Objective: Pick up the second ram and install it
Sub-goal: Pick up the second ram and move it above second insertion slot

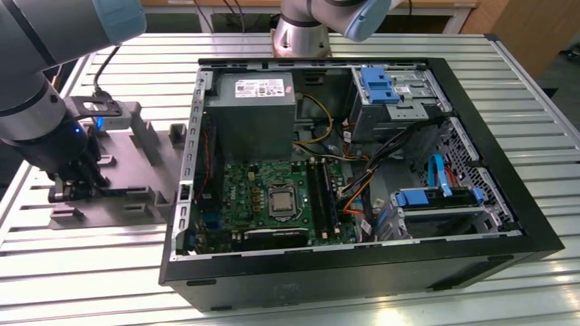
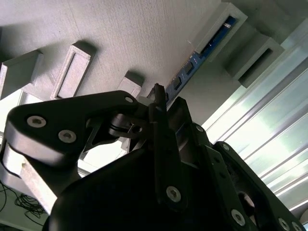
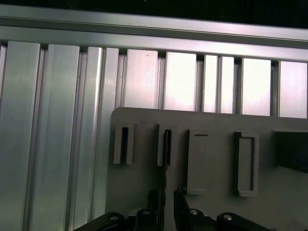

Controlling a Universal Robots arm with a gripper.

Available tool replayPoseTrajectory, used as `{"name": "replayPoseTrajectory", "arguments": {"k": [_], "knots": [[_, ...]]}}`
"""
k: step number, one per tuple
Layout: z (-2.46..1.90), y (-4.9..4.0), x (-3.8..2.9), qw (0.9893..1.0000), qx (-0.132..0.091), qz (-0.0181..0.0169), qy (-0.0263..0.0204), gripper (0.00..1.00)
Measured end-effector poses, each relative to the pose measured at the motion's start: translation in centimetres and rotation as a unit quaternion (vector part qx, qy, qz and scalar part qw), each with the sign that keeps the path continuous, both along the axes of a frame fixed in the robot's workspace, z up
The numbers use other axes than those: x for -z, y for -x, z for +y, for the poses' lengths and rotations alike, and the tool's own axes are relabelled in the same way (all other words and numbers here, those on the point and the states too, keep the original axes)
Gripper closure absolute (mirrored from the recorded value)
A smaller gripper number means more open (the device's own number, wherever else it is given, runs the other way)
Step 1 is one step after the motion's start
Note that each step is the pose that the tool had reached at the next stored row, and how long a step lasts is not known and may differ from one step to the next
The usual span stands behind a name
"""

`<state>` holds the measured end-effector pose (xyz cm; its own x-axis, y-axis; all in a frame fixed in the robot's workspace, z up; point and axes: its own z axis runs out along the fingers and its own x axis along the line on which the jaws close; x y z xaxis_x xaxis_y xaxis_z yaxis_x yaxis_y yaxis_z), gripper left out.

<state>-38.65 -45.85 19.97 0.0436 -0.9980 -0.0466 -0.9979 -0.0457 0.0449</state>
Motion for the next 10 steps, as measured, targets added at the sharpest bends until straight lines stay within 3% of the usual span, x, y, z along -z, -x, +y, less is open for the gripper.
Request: {"name": "replayPoseTrajectory", "arguments": {"k": [9,10], "knots": [[0.0,-0.02,0.0,1.0,0.0,0.0,0.0,0.74],[0.0,-0.02,0.01,1.0,0.0,0.0,0.0,0.81]]}}
